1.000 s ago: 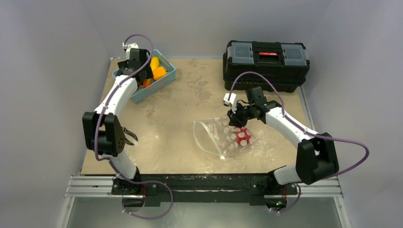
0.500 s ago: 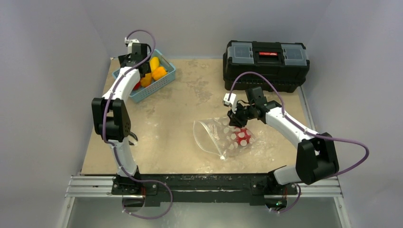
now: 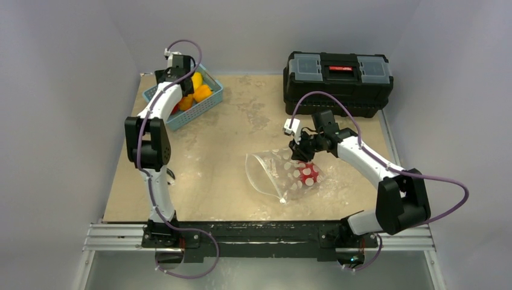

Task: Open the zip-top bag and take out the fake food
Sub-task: Place the fake vegetable in the bin.

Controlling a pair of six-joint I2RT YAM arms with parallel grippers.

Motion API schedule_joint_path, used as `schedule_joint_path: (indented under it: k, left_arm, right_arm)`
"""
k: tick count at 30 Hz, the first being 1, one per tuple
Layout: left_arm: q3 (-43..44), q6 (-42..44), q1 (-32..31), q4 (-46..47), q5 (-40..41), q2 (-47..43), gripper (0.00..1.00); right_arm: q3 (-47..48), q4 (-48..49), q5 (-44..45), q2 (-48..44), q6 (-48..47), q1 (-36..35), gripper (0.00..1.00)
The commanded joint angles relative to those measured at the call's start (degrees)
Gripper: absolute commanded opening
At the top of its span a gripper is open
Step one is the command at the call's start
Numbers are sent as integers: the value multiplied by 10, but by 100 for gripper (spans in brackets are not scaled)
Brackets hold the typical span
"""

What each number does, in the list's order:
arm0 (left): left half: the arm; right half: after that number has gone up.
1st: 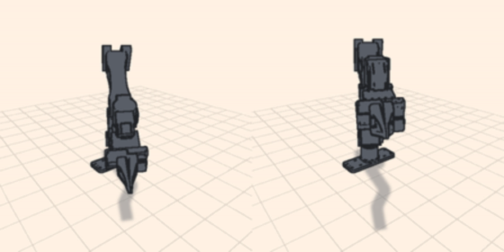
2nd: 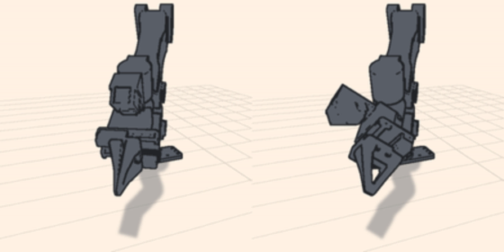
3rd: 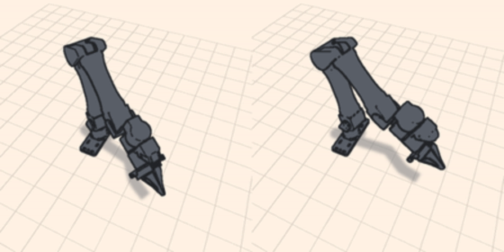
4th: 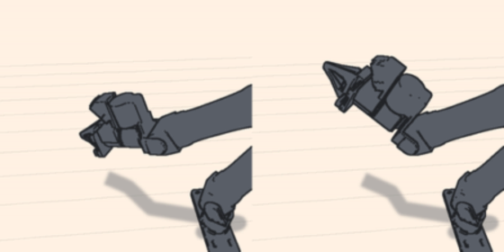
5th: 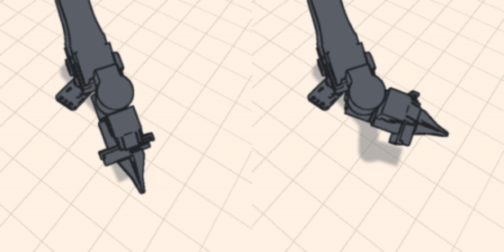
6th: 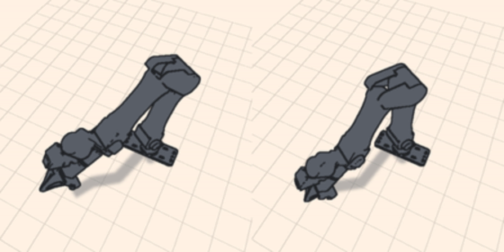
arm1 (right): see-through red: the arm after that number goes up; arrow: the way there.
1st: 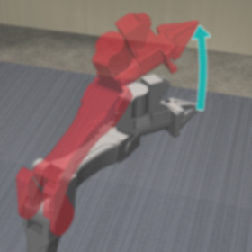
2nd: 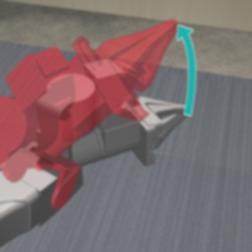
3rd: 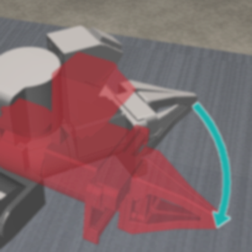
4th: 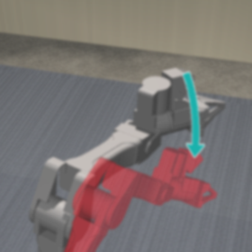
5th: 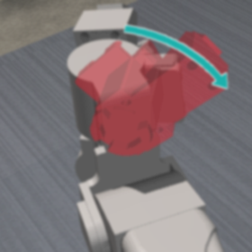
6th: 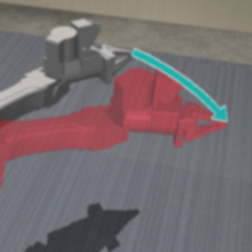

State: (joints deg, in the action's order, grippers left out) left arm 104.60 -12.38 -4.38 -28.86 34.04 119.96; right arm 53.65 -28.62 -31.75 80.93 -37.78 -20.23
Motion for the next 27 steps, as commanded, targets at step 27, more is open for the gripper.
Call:
schedule_joint_path:
  k: [27]
  left_arm:
    - [-141,-86,7,6,-298,-233,100]
  right_arm:
    - [-6,-17,-26,-55,-49,11,25]
